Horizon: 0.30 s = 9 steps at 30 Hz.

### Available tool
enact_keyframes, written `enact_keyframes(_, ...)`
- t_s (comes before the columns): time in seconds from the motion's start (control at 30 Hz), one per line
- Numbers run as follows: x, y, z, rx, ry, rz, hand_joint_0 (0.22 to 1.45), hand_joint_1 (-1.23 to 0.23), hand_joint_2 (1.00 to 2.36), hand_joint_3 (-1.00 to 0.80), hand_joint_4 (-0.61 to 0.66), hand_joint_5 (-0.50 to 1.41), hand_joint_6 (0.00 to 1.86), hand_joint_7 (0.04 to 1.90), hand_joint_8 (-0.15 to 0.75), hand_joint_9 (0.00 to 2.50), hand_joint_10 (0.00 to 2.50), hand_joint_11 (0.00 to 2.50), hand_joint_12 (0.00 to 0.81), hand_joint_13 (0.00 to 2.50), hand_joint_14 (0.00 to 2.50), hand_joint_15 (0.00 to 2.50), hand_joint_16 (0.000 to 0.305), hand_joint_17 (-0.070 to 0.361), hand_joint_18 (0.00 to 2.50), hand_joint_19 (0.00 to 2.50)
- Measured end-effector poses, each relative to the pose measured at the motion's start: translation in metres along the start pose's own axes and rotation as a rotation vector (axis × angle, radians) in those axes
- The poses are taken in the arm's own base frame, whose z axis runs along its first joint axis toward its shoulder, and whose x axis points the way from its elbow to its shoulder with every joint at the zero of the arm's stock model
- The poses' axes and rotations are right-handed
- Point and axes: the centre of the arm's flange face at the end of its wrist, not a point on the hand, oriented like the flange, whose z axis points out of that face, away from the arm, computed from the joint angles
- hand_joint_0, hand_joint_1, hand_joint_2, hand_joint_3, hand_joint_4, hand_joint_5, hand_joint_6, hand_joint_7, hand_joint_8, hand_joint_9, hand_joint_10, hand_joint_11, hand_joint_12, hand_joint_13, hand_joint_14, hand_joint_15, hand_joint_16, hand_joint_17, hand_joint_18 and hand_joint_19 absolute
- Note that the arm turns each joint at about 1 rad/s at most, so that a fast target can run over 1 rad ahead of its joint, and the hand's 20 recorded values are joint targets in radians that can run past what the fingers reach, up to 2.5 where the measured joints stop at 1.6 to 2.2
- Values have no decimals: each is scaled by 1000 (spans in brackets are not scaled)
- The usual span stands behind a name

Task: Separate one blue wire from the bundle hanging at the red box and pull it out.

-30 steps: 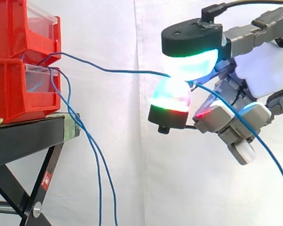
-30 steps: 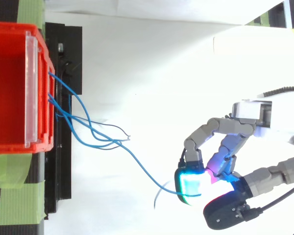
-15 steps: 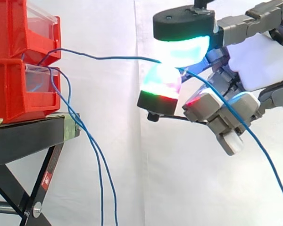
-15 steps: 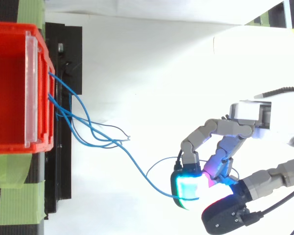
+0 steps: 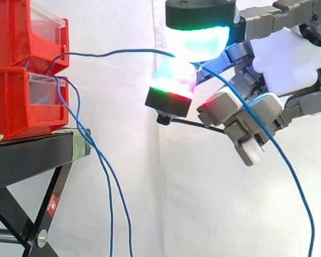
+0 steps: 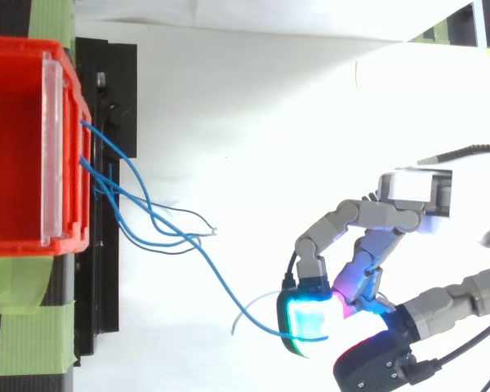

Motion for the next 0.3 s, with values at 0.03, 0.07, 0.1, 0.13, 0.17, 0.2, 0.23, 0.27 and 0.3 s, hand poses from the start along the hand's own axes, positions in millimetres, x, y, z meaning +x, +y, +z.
enact_keyframes(0.03, 0, 0, 0, 0, 0, 0, 620, -741, 1011, -115, -35, -141, 912, 1006, 384, 1004, 10, 1210, 469, 1010, 384, 1385, 57, 129, 919, 724)
enact_keyframes(0.07, 0, 0, 0, 0, 0, 0, 620, -741, 1011, -115, -40, -141, 912, 1008, 384, 1003, 11, 1210, 468, 1007, 386, 1394, 57, 129, 919, 724)
enact_keyframes(0.1, 0, 0, 0, -1, 0, 0, 621, -742, 1011, -118, -40, -141, 912, 1007, 384, 1002, 11, 1209, 473, 1009, 385, 1386, 57, 129, 917, 725)
enact_keyframes(0.13, 0, 0, 0, -1, 0, 0, 621, -741, 1011, -118, -40, -141, 912, 1007, 381, 1001, 10, 1200, 475, 1006, 386, 1384, 57, 128, 917, 724)
enact_keyframes(0.17, 0, 0, 0, -1, 0, 0, 621, -741, 1011, -120, -40, -141, 912, 1007, 384, 1000, 11, 1207, 470, 1006, 387, 1381, 57, 128, 916, 733)
enact_keyframes(0.2, 0, 0, 0, 0, 0, 0, 620, -741, 1012, -119, -40, -141, 912, 1007, 380, 995, 11, 1207, 473, 1006, 391, 1377, 57, 128, 916, 725)
enact_keyframes(0.23, 0, 0, 0, -1, 0, 0, 620, -741, 1011, -117, -36, -141, 912, 1005, 381, 995, 10, 1208, 469, 1002, 395, 1382, 57, 128, 917, 724)
enact_keyframes(0.27, 0, 0, 0, -1, 0, 0, 620, -740, 1011, -115, -40, -141, 912, 1006, 381, 995, 10, 1208, 469, 1001, 394, 1382, 57, 128, 917, 724)
enact_keyframes(0.3, 0, 0, 0, -1, 0, 0, 621, -741, 1011, -118, -40, -141, 912, 1004, 382, 994, 12, 1205, 469, 1001, 393, 1382, 57, 128, 916, 725)
